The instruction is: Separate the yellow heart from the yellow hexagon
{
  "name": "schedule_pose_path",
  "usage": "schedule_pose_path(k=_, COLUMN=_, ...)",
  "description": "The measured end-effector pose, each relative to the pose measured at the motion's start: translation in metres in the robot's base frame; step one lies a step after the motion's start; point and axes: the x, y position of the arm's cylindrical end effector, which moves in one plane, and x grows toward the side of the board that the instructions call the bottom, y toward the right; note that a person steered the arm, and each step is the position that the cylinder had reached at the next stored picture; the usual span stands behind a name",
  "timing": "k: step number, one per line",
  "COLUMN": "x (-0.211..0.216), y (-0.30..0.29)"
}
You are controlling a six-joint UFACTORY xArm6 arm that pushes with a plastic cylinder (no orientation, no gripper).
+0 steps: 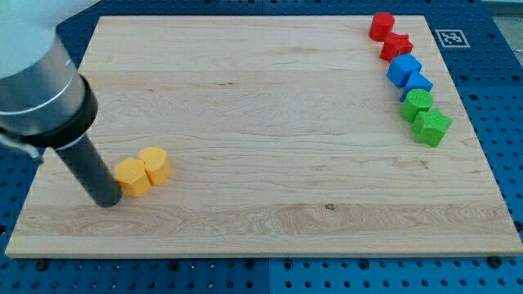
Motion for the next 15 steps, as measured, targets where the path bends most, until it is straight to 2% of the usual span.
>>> schedule_pose_path(k=2, x=-0.04, y=0.028)
schedule_pose_path(k=3, x=-0.041, y=0.048)
schedule_pose_path(k=8, x=-0.122, y=0.039)
schedule_pose_path(k=10, x=-0.114, y=0.055)
schedule_pose_path(k=12, x=-0.096, y=0.098)
schedule_pose_path(k=15, x=-0.051, y=0.099)
